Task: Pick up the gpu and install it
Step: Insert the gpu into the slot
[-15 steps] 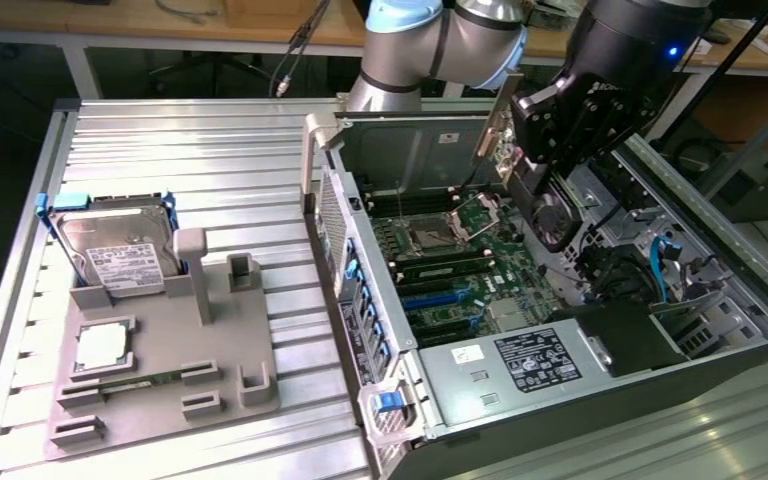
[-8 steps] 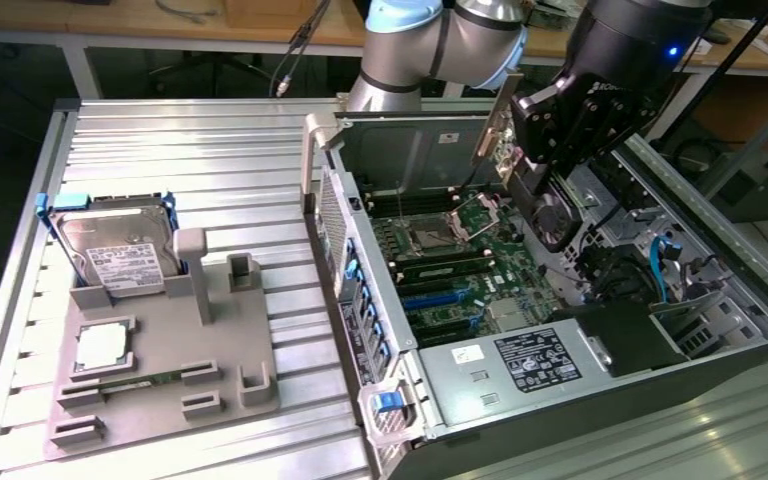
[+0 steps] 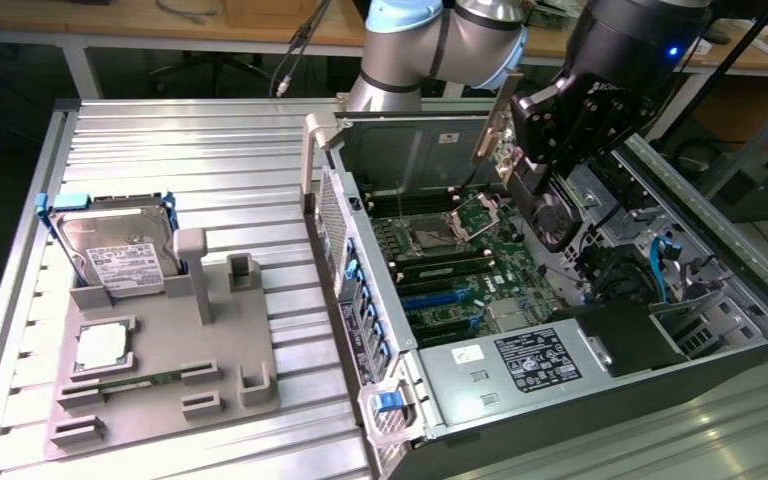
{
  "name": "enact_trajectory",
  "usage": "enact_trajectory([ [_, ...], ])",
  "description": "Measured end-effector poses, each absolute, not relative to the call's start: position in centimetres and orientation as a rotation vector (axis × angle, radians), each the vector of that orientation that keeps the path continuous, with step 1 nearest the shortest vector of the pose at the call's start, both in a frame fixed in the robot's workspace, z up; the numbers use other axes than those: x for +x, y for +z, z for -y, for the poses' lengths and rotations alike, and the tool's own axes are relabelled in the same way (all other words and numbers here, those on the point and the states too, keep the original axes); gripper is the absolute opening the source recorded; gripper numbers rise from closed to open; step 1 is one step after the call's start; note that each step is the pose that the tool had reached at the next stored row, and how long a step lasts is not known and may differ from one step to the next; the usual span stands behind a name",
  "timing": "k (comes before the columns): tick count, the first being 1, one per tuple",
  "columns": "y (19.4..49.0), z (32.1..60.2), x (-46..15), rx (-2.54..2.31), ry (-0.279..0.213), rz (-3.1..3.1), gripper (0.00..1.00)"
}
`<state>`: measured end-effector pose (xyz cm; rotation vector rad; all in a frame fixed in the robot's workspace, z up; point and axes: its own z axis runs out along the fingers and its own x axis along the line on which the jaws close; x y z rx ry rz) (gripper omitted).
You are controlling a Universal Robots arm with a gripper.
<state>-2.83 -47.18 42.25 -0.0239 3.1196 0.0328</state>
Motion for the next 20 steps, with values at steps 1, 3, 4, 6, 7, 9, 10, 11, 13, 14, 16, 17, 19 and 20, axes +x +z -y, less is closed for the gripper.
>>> enact_trajectory([
  [1,42.25,47.18,-2.83,-0.032,0.033,-3.120,0.27],
  [3,42.25,47.18,-2.83,-0.046,0.033,-3.119,0.27],
  [4,42.25,47.18,-2.83,-0.053,0.033,-3.119,0.27],
  [6,42.26,47.18,-2.83,-0.064,0.033,-3.119,0.27],
  [7,42.25,47.18,-2.83,-0.069,0.033,-3.119,0.27],
  [9,42.25,47.18,-2.83,-0.083,0.033,-3.119,0.27],
  [10,42.25,47.18,-2.83,-0.091,0.034,-3.119,0.27],
  [11,42.25,47.18,-2.83,-0.106,0.034,-3.118,0.27],
  [13,42.25,47.18,-2.83,-0.127,0.034,-3.118,0.27],
  [14,42.25,47.18,-2.83,-0.136,0.034,-3.118,0.27],
  [16,42.25,47.18,-2.83,-0.157,0.034,-3.117,0.27],
  [17,42.25,47.18,-2.83,-0.167,0.034,-3.116,0.27],
  [19,42.25,47.18,-2.83,-0.188,0.035,-3.115,0.27],
  [20,42.25,47.18,-2.83,-0.198,0.035,-3.115,0.27],
])
